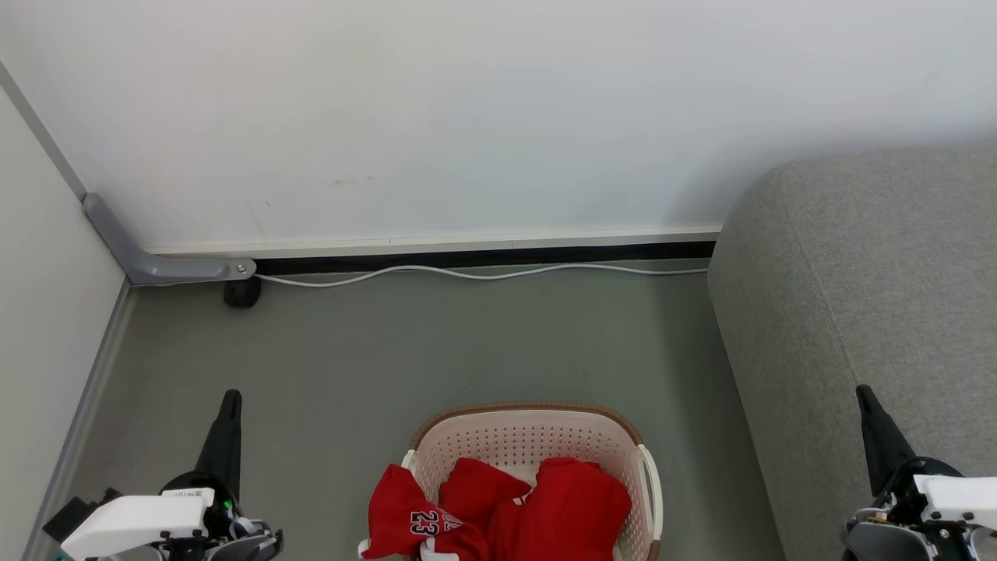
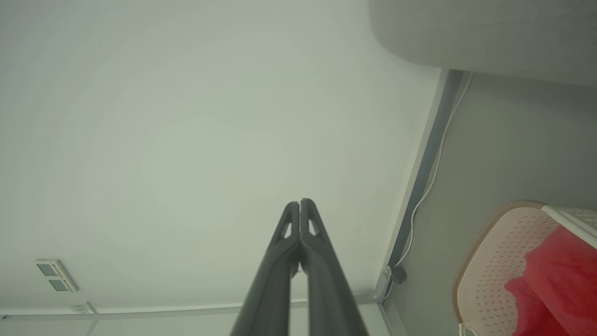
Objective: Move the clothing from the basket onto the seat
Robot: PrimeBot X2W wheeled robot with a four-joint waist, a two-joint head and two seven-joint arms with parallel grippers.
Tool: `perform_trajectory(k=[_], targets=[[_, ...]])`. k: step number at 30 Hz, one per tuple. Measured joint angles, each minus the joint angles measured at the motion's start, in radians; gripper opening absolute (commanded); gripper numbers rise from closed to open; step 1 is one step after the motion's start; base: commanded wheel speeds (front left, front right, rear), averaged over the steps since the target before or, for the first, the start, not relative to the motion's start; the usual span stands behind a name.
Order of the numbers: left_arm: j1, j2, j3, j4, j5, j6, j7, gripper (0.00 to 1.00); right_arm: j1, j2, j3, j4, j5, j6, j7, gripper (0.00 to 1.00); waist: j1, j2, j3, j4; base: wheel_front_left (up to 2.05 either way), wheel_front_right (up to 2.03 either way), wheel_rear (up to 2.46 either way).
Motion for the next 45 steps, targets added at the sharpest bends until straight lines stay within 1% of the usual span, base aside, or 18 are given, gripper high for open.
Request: perform_trajectory(k=[45], targets=[[0.000, 0.000, 0.000, 0.000, 0.000, 0.000, 0.000, 0.00, 0.000, 0.000, 0.000, 0.000, 0.000, 0.000, 0.000, 0.00, 0.0000, 0.0000, 0.000, 0.000, 0.00, 0.00, 0.00]])
